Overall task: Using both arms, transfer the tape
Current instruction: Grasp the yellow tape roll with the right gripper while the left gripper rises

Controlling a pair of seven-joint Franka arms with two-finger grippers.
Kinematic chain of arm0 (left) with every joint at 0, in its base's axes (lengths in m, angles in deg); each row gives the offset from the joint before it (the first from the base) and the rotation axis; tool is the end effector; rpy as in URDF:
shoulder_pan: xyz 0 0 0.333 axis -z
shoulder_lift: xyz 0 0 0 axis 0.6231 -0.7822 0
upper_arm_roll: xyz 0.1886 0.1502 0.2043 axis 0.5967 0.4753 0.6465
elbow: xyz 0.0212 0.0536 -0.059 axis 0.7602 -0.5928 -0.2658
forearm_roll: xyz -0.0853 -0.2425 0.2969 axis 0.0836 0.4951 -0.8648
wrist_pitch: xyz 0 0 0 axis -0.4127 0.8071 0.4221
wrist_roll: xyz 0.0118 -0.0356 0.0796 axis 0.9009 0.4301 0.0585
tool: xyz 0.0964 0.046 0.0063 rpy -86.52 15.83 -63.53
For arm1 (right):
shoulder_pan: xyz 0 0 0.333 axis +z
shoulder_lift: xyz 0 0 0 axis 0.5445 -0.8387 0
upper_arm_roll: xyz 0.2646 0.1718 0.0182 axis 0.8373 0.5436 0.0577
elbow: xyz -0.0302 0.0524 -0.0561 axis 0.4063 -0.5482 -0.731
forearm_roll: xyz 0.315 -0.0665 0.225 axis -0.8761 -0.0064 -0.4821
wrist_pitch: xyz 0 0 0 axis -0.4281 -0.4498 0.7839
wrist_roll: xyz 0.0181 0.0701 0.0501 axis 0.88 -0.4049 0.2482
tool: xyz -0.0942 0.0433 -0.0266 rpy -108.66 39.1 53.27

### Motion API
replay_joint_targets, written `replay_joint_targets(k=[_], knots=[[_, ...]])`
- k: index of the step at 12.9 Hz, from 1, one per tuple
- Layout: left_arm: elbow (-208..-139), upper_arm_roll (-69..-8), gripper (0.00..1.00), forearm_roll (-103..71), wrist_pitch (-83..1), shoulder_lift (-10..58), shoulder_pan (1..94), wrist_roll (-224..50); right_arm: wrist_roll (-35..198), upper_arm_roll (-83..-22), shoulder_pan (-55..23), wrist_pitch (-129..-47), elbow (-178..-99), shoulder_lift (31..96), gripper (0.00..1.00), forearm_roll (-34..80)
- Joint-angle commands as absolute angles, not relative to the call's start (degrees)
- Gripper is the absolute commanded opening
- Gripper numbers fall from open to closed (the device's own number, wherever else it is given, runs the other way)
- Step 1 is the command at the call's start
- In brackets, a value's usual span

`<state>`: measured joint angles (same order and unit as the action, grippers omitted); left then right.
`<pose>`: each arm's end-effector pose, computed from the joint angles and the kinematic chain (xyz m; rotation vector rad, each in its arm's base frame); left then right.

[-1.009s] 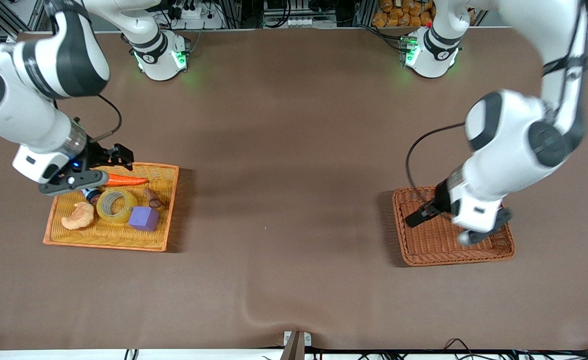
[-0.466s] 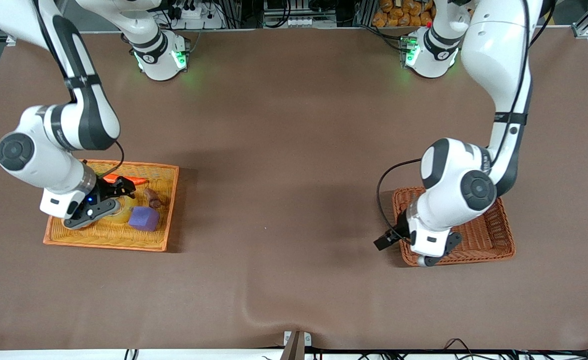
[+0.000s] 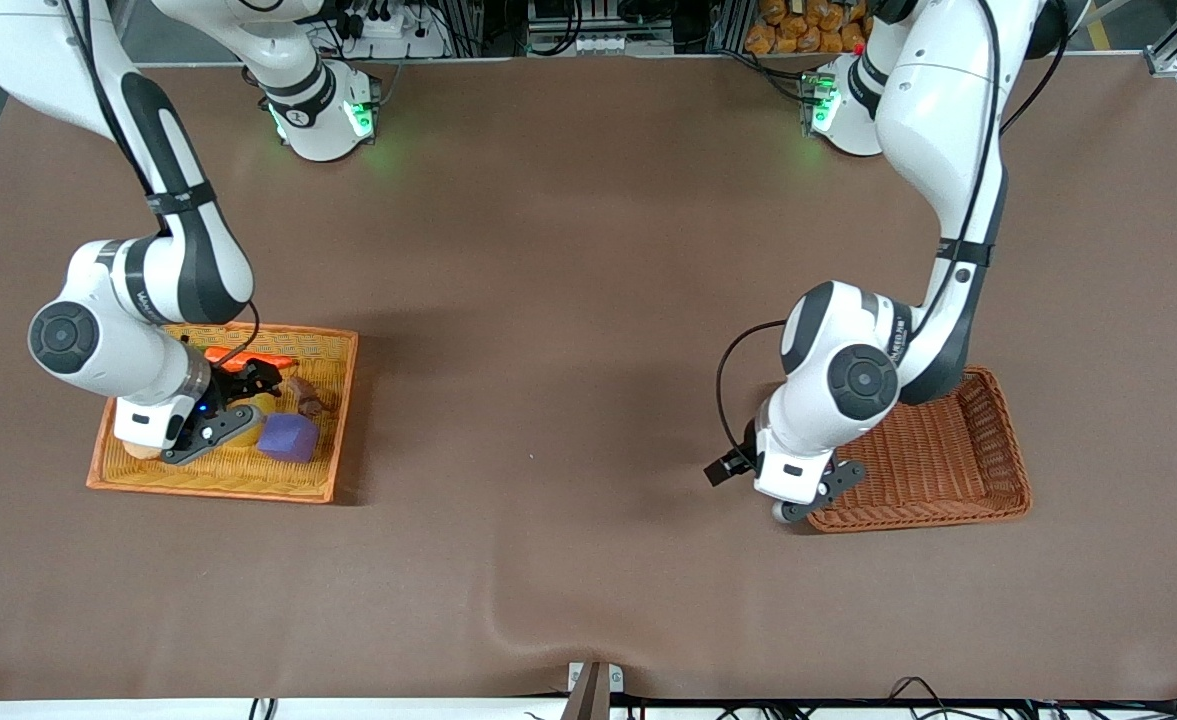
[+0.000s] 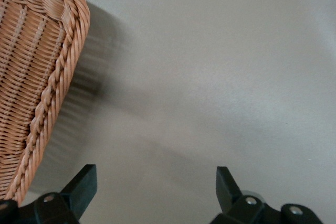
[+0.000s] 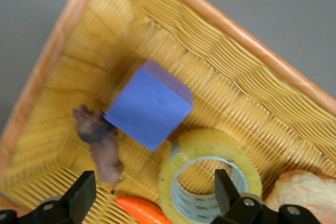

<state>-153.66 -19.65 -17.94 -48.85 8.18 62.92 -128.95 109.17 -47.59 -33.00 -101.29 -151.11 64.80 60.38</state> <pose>0.6734 -0.3021 0.2869 2.9293 0.7375 -0.0014 0.6117 -0.0056 0.2812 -3.0032 -0.8707 0.1147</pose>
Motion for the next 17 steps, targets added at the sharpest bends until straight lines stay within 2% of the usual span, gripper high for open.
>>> replay_joint_targets(k=[1,5,7,10,11,14,17], knots=[[-151.89,-18.63,1.00,-23.47,-45.07,7.27,65.86,-129.80,112.46,-46.99,-36.67,-100.87,-151.11,63.85,1.00,59.89],[-151.98,-19.07,1.00,-26.22,-41.62,9.63,70.25,-129.71,114.66,-46.90,-36.95,-102.80,-152.25,59.90,1.00,59.89],[-151.97,-19.25,1.00,-26.83,-31.20,14.45,72.98,-129.19,114.66,-46.90,-36.60,-102.80,-153.39,59.80,1.00,59.89],[-151.97,-19.42,1.00,-26.31,-29.31,20.00,74.57,-129.10,115.09,-46.99,-36.68,-104.37,-153.48,58.23,0.99,59.98],[-152.06,-19.34,1.00,-26.66,-29.31,20.19,74.92,-128.92,116.66,-46.99,-36.86,-104.38,-153.48,57.61,0.63,60.06],[-153.99,-19.69,1.00,-27.89,-24.94,19.05,77.39,-128.58,116.68,-46.99,-38.00,-103.94,-153.48,57.43,0.00,60.06],[-154.69,-19.78,1.00,-27.71,-22.99,19.39,75.55,-127.78,117.21,-46.90,-37.74,-98.43,-152.00,61.18,0.00,60.06]])
